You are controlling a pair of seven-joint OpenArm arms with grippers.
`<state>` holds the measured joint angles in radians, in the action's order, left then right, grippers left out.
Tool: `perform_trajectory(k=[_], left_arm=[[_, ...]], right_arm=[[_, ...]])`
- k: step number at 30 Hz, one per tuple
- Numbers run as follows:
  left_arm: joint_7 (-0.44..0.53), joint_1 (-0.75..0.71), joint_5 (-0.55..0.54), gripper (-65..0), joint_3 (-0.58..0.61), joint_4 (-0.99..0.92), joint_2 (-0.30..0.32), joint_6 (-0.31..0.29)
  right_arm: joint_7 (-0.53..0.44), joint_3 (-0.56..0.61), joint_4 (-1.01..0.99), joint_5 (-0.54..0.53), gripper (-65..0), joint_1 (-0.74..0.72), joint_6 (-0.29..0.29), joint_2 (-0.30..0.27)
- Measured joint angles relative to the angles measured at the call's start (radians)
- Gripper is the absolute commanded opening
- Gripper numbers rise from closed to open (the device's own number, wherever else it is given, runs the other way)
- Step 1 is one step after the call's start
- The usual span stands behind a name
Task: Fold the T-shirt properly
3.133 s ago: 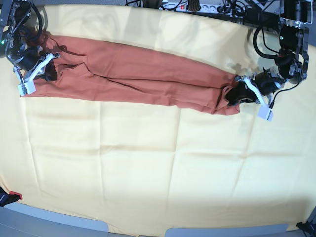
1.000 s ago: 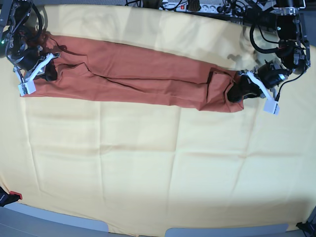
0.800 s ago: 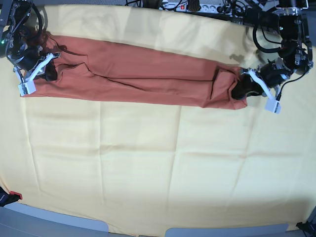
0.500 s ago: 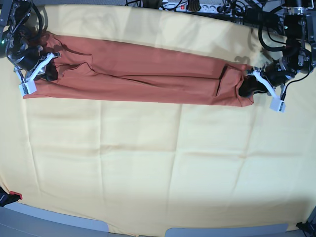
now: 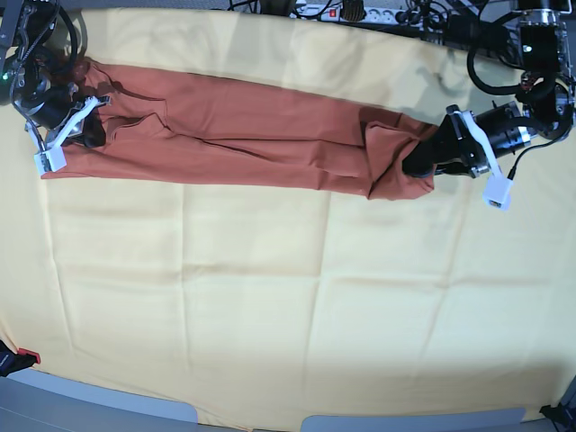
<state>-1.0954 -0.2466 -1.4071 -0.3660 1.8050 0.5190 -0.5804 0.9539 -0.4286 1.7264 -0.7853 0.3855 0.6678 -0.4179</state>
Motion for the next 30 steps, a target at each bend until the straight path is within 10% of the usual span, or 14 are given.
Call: perform_trajectory(k=[30], left_arm=[[0.297, 0.006, 0.495, -65.0, 0.383, 0.021, -0.406, 0.040]], right_arm=[[0.015, 0.001, 0.000, -0.001, -65.0, 0.002, 0.000, 0.000]])
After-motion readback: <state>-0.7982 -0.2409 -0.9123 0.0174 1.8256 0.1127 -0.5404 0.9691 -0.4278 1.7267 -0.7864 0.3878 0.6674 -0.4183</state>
